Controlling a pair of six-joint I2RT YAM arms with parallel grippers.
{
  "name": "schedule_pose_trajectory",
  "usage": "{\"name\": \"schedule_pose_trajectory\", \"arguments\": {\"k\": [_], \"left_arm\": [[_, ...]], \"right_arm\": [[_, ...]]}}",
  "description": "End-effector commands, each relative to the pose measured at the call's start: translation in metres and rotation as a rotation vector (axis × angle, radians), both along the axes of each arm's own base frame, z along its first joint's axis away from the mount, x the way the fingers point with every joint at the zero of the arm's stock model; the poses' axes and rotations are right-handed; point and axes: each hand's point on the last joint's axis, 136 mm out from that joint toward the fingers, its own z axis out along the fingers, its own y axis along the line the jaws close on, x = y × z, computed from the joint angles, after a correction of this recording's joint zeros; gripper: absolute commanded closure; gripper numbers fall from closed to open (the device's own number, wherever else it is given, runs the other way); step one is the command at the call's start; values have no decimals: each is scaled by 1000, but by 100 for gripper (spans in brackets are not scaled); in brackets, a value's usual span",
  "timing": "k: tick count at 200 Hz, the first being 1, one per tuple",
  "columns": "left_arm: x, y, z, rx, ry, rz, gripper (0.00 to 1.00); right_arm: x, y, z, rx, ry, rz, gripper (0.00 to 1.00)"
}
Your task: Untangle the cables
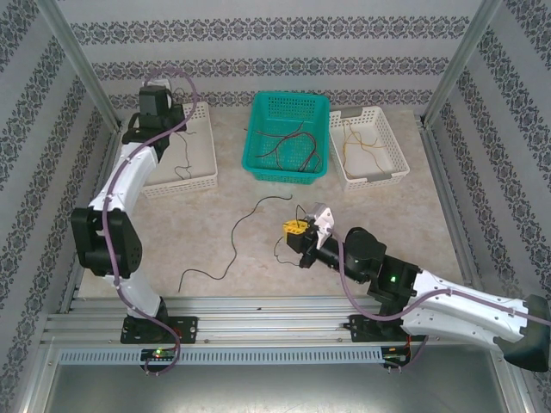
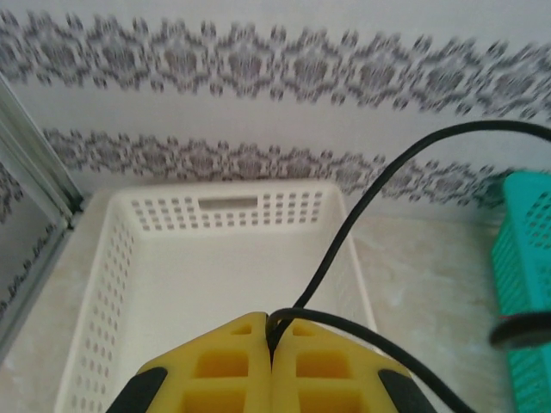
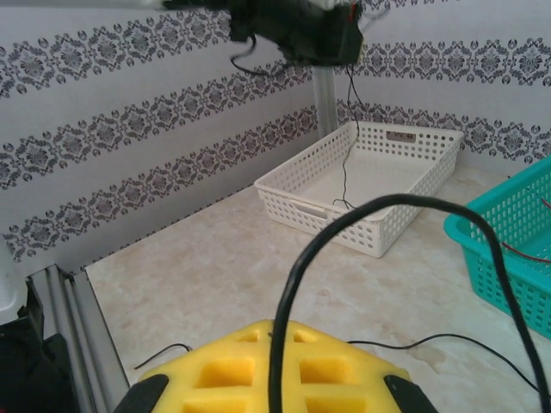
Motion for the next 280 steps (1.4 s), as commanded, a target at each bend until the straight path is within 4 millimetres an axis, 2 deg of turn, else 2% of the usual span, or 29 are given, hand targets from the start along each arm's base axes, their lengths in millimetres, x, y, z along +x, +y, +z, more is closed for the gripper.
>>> {"name": "schedule_pose_trajectory", "arguments": {"k": [1,33,81,145,157,186,206,224,253,273,280], "left_arm": [[7,2,-26,-61,19,16,93],[8,-3,-63,-108,101,9,86],[3,-7,-79,-138,165,6,68],[-3,-9,-83,-155,258,15,44],[-3,-9,-80,-160,277,19,39],[-10,-18,-69,-221,309,4,34],[-22,-42,-54,-362,323,-56,30],[-38,-74,-36,-521,287,-152,25],[-79,-134,-1,-700,162,-372,20],[-110,-167,12,-777,97,-507,16],[-122,-179,18,-812,63,-572,11]], "right_arm": [[-6,-4,18,15,-31,14,100],[-8,-8,20,21,-34,10,100],[-8,-8,20,24,-31,9,100],[-9,-10,19,37,-23,4,100],[-9,-10,18,35,-20,5,100],[-2,-16,18,37,-11,-47,100],[5,-15,19,23,3,-73,100],[13,-10,21,18,49,-78,100],[38,-11,33,66,187,-102,100],[56,-15,46,117,265,-105,100],[60,-14,51,127,283,-99,100]]}}
